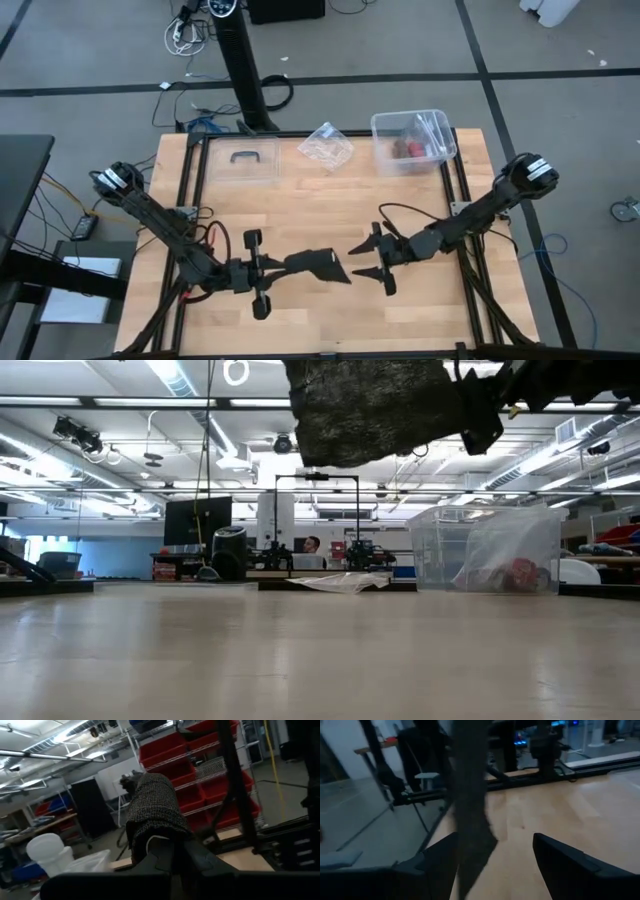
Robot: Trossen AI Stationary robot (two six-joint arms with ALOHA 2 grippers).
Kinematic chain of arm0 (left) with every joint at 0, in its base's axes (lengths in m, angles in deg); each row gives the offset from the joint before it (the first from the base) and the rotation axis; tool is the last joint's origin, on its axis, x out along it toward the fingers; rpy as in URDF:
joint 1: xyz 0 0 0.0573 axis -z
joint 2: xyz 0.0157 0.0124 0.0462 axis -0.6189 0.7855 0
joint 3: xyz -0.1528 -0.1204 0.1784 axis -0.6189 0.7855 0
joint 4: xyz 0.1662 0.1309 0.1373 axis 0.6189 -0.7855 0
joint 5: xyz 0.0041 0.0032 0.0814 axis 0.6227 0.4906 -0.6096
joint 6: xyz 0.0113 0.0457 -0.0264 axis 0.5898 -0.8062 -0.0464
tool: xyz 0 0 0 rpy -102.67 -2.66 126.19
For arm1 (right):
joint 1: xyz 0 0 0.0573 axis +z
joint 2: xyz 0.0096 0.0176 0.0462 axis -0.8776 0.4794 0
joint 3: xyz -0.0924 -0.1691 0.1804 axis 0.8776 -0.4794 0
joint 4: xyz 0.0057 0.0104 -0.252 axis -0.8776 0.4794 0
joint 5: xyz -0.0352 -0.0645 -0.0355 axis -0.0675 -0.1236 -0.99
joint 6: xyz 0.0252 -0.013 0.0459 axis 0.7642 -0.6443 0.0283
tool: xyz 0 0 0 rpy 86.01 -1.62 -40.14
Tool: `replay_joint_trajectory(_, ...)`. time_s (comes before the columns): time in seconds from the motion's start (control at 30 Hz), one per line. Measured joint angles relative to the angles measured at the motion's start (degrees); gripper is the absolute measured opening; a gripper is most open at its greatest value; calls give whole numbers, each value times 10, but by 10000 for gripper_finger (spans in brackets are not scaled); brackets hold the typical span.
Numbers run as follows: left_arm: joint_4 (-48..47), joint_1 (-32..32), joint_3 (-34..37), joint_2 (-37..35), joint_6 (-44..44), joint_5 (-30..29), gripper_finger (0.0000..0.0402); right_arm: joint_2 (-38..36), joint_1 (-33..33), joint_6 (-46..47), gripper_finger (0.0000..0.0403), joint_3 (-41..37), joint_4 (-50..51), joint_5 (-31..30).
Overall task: Roll bandage
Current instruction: Roll the black bandage
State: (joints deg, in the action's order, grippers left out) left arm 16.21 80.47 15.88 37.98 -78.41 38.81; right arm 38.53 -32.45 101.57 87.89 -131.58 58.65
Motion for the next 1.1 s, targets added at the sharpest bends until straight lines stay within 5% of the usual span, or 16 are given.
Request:
replay_joint_trajectory(0.57, 0, -37, 0, 0, -1, -6, 18, 116, -34, 25, 245, 19, -104, 39)
replay_joint_trajectory(0.7, 1, -50, 0, 0, -1, -6, 18, 143, -34, 25, 192, 28, -100, 50)
replay_joint_trajectory(0.9, 8, -64, 0, 0, -3, -6, 18, 167, -34, 24, 27, 30, -98, 45)
replay_joint_trajectory(1.1, 19, -80, 0, 0, -49, -47, 18, 147, -6, 29, 5, 30, -107, 49)
